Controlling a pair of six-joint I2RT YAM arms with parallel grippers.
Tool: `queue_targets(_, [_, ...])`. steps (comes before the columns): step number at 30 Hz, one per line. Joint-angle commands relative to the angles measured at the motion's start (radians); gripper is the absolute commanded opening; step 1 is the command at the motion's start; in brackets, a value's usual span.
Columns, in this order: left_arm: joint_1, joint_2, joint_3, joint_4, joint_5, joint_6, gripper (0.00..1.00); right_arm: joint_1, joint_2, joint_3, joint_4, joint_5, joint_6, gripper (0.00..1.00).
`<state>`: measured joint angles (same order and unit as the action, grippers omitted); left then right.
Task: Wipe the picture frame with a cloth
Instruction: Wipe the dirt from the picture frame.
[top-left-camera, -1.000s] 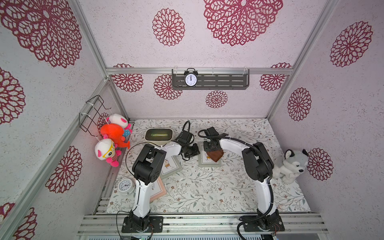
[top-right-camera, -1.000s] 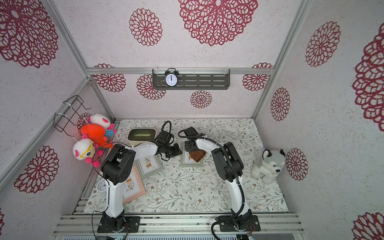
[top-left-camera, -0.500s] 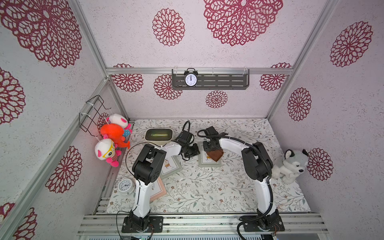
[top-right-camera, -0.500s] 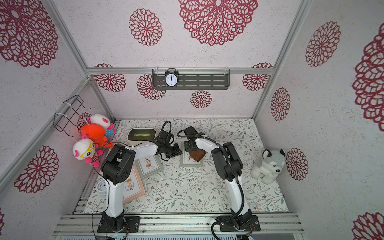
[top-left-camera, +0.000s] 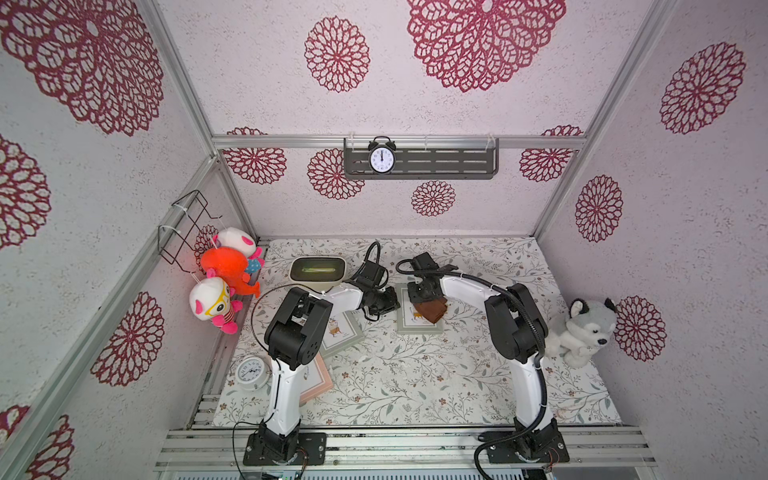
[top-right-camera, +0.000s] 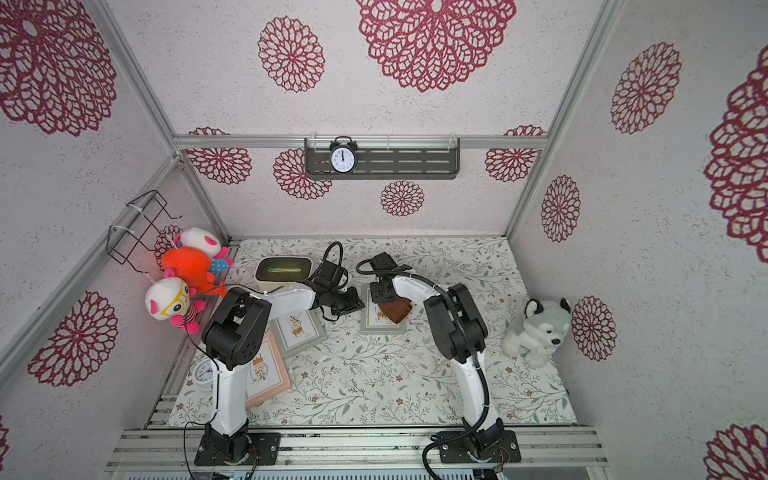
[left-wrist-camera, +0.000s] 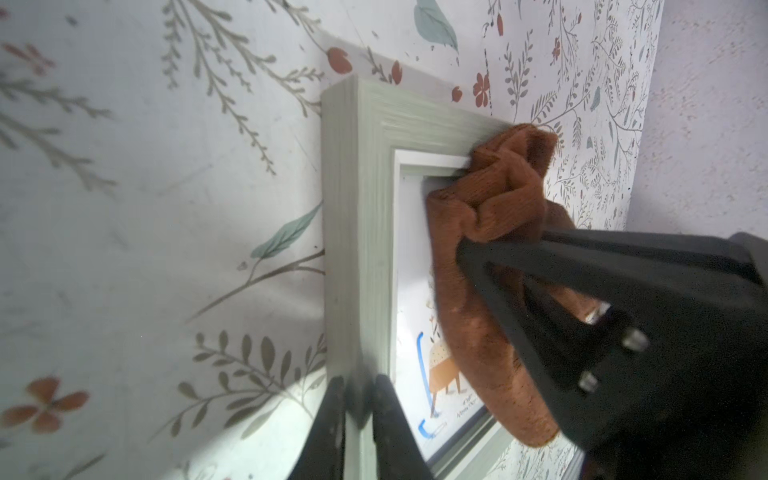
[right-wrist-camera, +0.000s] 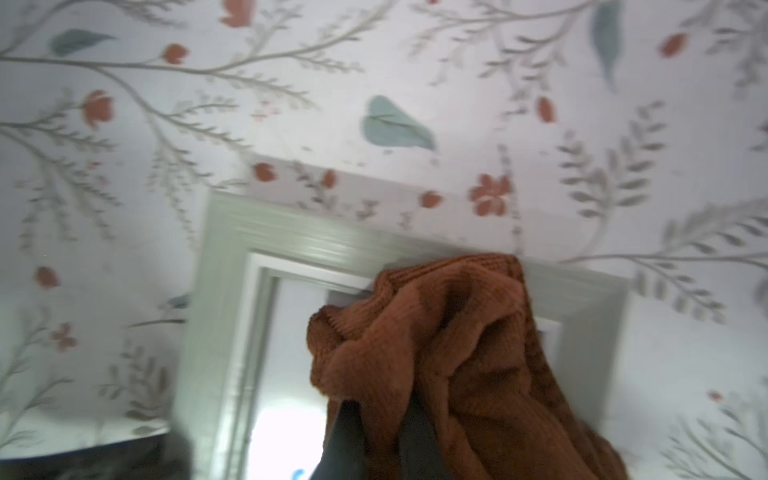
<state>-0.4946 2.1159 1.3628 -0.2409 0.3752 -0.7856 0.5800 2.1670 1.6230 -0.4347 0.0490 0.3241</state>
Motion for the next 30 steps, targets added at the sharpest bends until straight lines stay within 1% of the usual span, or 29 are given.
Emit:
queue_targets(1, [-0.004,0.087,-0.042,-0.143,-0.077,0.008,0.15,0.021,0.058,-0.034,-0.081,-0.086,0.023,0.0])
queue_targets(2, [-0.004,0.085,-0.046,-0.141,-0.077,0.01,0.15,-0.007,0.054,-0.046,-0.092,-0.048,0.032,0.0])
queue_targets(4, [-0.004,0.084,-0.048,-0.143,-0.077,0.011,0.15,-0.072,0.038,-0.067,-0.134,0.073,0.05,0.0])
queue_targets(6, [-0.004,0.084,-0.048,-0.143,-0.076,0.013,0.15,-0.098,0.02,-0.071,-0.159,0.159,0.052,0.0])
queue_targets(7, [-0.004,0.085,-0.048,-0.143,-0.075,0.013,0.15,-0.095,0.016,-0.062,-0.167,0.174,0.044,0.0])
queue_targets(9, [-0.004,0.086,-0.046,-0.143,-0.076,0.011,0.15,-0.066,0.021,-0.043,-0.163,0.122,0.044,0.0])
queue_targets(13, [-0.005,0.091,-0.036,-0.146,-0.075,0.009,0.15,0.037,0.061,-0.008,-0.094,-0.11,0.043,0.0])
queue_targets(14, [-0.005,0.09,-0.037,-0.147,-0.077,0.008,0.15,0.045,0.065,-0.006,-0.08,-0.146,0.043,0.0])
queue_targets(15, [-0.004,0.089,-0.039,-0.149,-0.079,0.009,0.15,0.044,0.065,-0.009,-0.067,-0.157,0.047,0.0])
queue_targets(17, [-0.004,0.085,-0.042,-0.149,-0.082,0.011,0.15,0.013,0.061,-0.018,-0.077,-0.104,0.049,0.0])
queue_targets(21, [-0.004,0.084,-0.048,-0.146,-0.08,0.011,0.15,-0.07,0.039,-0.035,-0.182,0.17,0.044,0.0])
queue_targets(22, [-0.004,0.084,-0.048,-0.146,-0.081,0.011,0.15,-0.079,0.024,-0.05,-0.191,0.219,0.041,0.0])
queue_targets(23, [-0.005,0.084,-0.048,-0.145,-0.08,0.011,0.15,-0.081,0.016,-0.062,-0.193,0.233,0.04,0.0])
queue_targets(24, [-0.004,0.084,-0.047,-0.144,-0.079,0.01,0.15,-0.075,0.008,-0.075,-0.185,0.213,0.038,0.0])
queue_targets(26, [-0.005,0.089,-0.044,-0.143,-0.077,0.008,0.15,-0.032,0.006,-0.085,-0.161,0.137,0.036,0.0])
queue_targets(28, [-0.004,0.092,-0.041,-0.144,-0.077,0.003,0.15,0.039,0.019,-0.077,-0.132,0.027,0.042,0.0])
queue_targets(30, [-0.004,0.092,-0.041,-0.145,-0.078,0.002,0.15,0.066,0.02,-0.091,-0.072,-0.083,0.058,0.0])
